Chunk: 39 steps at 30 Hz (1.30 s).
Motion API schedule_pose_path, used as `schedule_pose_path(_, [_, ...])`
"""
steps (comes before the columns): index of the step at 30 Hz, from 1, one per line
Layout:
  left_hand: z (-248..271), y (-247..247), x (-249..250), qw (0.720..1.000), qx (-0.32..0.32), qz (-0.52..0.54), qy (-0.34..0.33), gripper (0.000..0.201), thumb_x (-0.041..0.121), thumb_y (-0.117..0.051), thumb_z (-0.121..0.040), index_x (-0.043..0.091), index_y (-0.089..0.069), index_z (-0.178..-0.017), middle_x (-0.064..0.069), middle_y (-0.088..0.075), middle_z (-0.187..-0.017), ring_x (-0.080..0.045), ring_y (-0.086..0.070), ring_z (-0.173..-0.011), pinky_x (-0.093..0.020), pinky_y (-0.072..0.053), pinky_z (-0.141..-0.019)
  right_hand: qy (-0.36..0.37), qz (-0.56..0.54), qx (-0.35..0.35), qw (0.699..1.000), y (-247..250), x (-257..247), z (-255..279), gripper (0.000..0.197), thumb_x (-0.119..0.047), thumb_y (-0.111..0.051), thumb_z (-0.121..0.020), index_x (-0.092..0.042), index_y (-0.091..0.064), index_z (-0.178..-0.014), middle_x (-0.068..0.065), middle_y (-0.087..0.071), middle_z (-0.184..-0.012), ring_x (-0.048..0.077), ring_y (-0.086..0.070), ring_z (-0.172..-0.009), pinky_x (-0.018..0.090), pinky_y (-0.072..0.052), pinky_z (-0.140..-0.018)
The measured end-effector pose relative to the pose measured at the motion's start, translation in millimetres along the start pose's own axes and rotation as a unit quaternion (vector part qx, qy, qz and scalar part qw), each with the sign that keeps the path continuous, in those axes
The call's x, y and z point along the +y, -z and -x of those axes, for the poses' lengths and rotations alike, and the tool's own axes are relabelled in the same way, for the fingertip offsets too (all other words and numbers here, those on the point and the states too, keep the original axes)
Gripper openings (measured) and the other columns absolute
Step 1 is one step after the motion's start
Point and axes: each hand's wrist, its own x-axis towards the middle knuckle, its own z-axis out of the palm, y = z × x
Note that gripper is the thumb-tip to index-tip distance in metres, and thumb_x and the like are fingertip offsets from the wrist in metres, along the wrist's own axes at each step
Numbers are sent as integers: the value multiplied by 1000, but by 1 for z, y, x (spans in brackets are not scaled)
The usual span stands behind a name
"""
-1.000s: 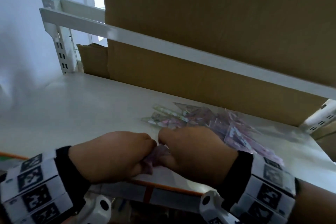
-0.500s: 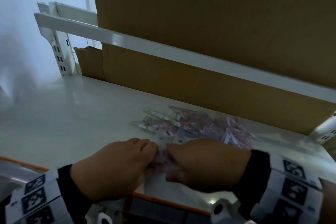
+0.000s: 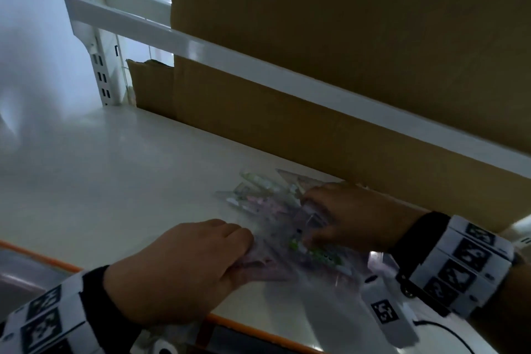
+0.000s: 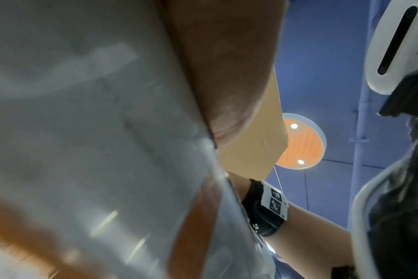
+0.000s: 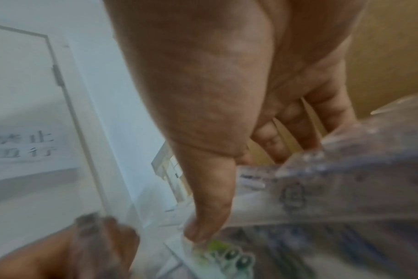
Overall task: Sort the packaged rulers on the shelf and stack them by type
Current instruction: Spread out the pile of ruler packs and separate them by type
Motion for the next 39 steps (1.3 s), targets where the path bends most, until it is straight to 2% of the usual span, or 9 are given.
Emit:
schedule_pose_path(4, [-1,-5,-4,1000,-1,-11,-13,32,59,-47,-92,29,-45,-79,10,-56,-73,-14,-59,-65,-23,-44,-52,-1,-15,88,996,-4,-8,13,72,-90,-46,-56,-46,-46,-112,-17,-55,-114,13,-47,-107,37,-43,-89])
schedule_pose_path(8, [-3,-8,-7,1000,-1,-4,-28,34,59,-45,-94,29,-45,-79,9,-54,-71,-14,-57,-63,-24,-45,-50,-40,-162,120,979,6,-2,16,42,-65,-75,-65,-51,-46,-93,-22,-44,-99,-1,-47,-91,14,-37,-72])
schedule_pose_path(12, [-2,-9,-9,1000,-2,4,-25,36,61,-45,-93,30,-40,-78,9,-53,-70,-14,-57,-63,-25,-44,-50,-51,-221,132,965,3,5,22,47,-76,-71,-52,-59,-51,-91,-18,-53,-100,-1,-53,-89,19,-41,-71])
schedule_pose_path(18, [-3,-8,-9,1000,6,1,-20,35,59,-48,-92,29,-41,-76,8,-53,-67,-15,-56,-59,-24,-42,-49,-96,-429,186,879,5,31,14,68,-66,-88,-34,-43,-71,-95,-16,-73,-95,8,-69,-90,40,-55,-86])
schedule_pose_path(22, [-3,-6,-9,1000,-13,23,-8,34,63,-41,-92,31,-42,-79,8,-56,-71,-16,-58,-62,-27,-47,-52,-57,-550,137,822,18,32,7,45,-38,-87,-56,-24,-78,-98,2,-76,-101,22,-73,-94,25,-58,-74])
schedule_pose_path(26, [-4,-8,-10,998,-38,39,20,34,71,-29,-89,38,-26,-80,8,-55,-75,-15,-57,-70,-28,-43,-59,-65,-600,151,783,28,34,3,48,-28,-82,-60,-8,-75,-103,13,-75,-104,31,-72,-94,40,-60,-78])
schedule_pose_path(29, [-4,-8,-11,1000,-22,15,15,33,67,-36,-89,36,-31,-79,9,-55,-70,-13,-57,-62,-23,-37,-54,-52,-562,209,799,35,29,3,48,-36,-83,-55,-14,-74,-97,9,-76,-94,25,-73,-85,38,-58,-74])
schedule_pose_path(34, [-3,-12,-13,997,-53,25,51,39,75,-25,-85,37,-35,-87,12,-52,-84,-12,-57,-83,-29,-45,-72,-16,-423,211,881,53,12,3,33,-37,-85,-70,-30,-71,-98,-6,-76,-96,17,-72,-92,40,-54,-87])
schedule_pose_path(39, [-3,-11,-14,995,-72,25,62,32,72,-34,-87,40,-30,-81,15,-39,-73,-7,-49,-75,-27,-39,-69,-38,-404,111,907,42,18,19,25,-14,-84,-73,-15,-70,-95,-8,-71,-79,3,-65,-68,16,-50,-64])
